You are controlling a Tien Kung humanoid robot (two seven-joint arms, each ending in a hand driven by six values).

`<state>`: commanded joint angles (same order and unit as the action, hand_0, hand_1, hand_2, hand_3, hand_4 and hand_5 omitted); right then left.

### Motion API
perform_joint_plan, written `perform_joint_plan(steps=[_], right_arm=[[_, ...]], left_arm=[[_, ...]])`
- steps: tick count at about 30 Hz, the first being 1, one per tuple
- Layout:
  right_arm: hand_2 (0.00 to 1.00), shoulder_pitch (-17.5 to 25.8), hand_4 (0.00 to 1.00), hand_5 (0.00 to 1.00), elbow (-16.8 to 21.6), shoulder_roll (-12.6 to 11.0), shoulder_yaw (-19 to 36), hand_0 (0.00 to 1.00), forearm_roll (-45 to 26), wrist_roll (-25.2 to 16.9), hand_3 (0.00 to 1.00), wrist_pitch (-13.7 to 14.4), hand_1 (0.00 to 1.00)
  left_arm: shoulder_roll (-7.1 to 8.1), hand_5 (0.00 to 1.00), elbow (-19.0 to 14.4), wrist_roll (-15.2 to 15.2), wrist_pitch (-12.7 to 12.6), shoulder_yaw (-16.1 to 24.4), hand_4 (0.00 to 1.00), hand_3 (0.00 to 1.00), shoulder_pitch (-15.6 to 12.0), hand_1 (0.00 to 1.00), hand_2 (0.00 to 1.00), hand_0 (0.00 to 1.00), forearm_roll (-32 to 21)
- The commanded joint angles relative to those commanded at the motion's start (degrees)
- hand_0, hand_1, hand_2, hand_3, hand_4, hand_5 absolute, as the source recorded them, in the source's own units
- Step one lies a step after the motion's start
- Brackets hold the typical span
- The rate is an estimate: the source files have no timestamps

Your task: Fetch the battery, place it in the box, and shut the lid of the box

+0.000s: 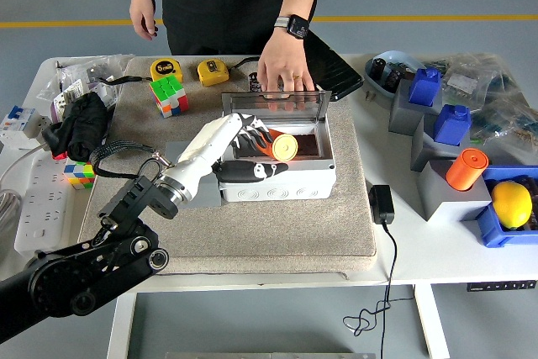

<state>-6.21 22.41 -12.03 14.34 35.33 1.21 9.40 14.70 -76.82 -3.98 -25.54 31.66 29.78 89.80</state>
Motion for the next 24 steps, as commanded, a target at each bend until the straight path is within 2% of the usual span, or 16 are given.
perform_joint_plan(steps=[5,10,14,16,18,24], right_arm=[[0.541,-0.27,0.892,0.439,0.17,0.05,-0.63,0.588,-0.1,0.01,0.532,-0.03,0.576],[0.541,-0.36,0.892,0.439,0.2,0.1,-1.52,0.588,-0.4,0.01,0.532,-0.02,0.576],[0.541,-0.29,0.893,0.439,0.48,0.14,-1.65,0.588,-0.17,0.03,0.532,-0.09,0.576],[0.541,-0.22,0.893,0.439,0.52,0.15,-1.6,0.588,-0.15,0.05,0.532,-0.11,0.576],[0.541,-0.11,0.892,0.439,0.52,0.18,-1.29,0.588,-0.18,0.04,0.531,-0.08,0.576],[0.541,0.24,0.892,0.438,0.41,0.3,-0.64,0.588,-0.47,-0.01,0.532,-0.09,0.576]], left_arm=[[-3.0,0.439,2.03,0.43,-0.17,-2.93,0.967,0.5,3.15,0.454,0.494,0.23,-1.84],[-7.69,0.439,5.92,1.17,-0.11,-6.26,0.967,0.5,7.42,0.454,0.494,0.23,-4.82],[-10.21,0.44,7.51,1.41,-0.01,-7.74,0.964,0.5,9.33,0.456,0.495,0.229,-6.09],[-10.42,0.44,7.32,1.34,0.11,-7.93,0.964,0.5,9.56,0.456,0.495,0.229,-5.69],[-9.96,0.439,6.18,1.22,0.27,-7.27,0.963,0.5,9.22,0.456,0.495,0.229,-5.72],[-7.43,0.438,1.94,0.78,0.33,-2.21,0.962,0.501,6.71,0.457,0.495,0.23,-3.58]])
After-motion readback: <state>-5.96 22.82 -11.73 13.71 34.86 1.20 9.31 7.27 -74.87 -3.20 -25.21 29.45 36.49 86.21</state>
